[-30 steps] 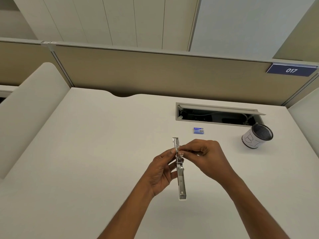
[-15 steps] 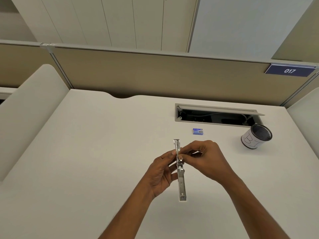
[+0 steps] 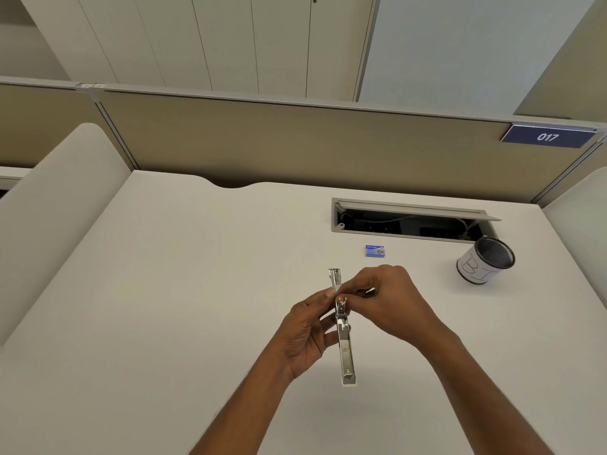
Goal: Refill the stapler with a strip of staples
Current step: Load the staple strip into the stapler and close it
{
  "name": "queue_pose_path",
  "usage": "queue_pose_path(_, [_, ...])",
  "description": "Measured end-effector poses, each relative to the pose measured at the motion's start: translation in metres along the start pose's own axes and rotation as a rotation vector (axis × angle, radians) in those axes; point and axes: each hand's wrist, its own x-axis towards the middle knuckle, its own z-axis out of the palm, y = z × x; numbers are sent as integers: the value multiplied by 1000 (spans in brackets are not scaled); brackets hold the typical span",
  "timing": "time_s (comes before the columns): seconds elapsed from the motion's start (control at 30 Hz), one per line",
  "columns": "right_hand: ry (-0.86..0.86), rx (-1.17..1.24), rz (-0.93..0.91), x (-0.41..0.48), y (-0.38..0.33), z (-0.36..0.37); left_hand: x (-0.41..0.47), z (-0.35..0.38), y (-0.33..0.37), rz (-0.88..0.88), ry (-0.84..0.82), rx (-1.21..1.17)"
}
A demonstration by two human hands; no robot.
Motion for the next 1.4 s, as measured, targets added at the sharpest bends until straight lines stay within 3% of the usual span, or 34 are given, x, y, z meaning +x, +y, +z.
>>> queue_pose_path(0.17, [36, 23, 19, -2, 1, 6, -1, 0, 0, 12, -5, -6])
queue_pose_path(0.33, [31, 306, 285, 3, 2, 10, -4, 4, 1, 16, -9, 0])
queue_pose_path(0.47, [106, 379, 384, 7, 3, 15, -4, 6, 0, 9, -7, 0])
queue_pose_path(1.4, [247, 554, 486, 25, -2, 31, -6, 4, -6, 10, -4, 11])
